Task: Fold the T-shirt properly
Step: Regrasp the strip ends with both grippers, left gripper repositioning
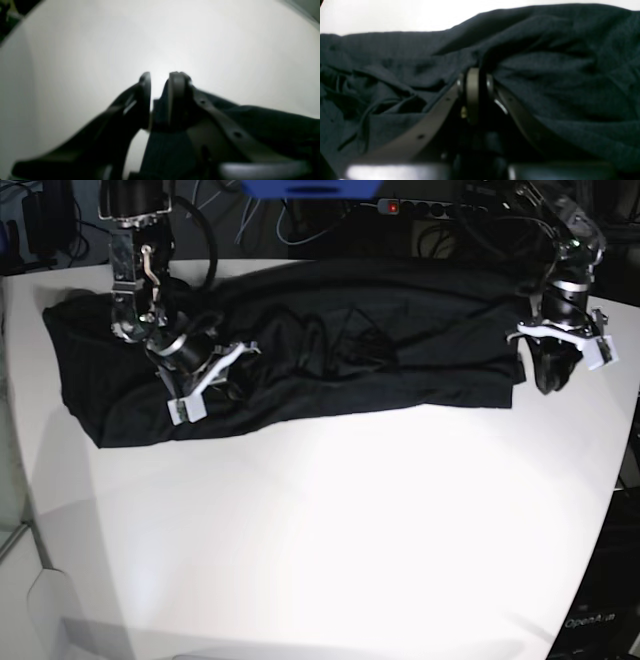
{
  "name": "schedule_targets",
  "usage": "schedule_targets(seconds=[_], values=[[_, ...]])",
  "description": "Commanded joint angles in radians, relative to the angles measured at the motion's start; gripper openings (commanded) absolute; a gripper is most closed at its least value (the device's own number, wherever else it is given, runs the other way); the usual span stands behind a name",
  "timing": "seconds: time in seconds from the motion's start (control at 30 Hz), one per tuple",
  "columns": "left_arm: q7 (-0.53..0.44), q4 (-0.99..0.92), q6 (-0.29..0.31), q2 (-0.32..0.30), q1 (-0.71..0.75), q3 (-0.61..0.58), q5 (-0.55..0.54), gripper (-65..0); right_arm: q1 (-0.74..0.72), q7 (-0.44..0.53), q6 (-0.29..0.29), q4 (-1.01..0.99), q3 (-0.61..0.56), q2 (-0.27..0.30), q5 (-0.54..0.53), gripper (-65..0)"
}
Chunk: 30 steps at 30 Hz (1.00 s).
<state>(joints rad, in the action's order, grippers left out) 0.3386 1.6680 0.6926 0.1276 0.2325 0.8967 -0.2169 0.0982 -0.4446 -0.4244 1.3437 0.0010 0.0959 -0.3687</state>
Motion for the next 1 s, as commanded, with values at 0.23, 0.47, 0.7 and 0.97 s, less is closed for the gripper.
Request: schedule_targets(seconds=[0.23,0.47,0.7,0.97], values=[[0.386,0.102,0.006,-0.101,-0.012,0.003,-0.005,-52.1,0.011,-0.059,0.031,-0.059,-0.029,0.003,0.078,-62.5],[0.572,0.119,0.006,-0.207,-0.008,0.003,-0.002,-52.1,0.011,-0.059,0.031,-0.059,-0.028,0.005,0.078,-62.5],[0.799,0.105,0.006,-0.302,-0.041,-0.004,-0.002,-52.0,0.011,-0.059,0.031,-0.059,-0.028,0.005,0.078,-62.5],[0.856,0.083,0.006,-0.336,-0.035,-0.136,0.000,-52.0,0.011,-0.059,0.032,-0.059,-0.028,0.005,0.078,-62.5]])
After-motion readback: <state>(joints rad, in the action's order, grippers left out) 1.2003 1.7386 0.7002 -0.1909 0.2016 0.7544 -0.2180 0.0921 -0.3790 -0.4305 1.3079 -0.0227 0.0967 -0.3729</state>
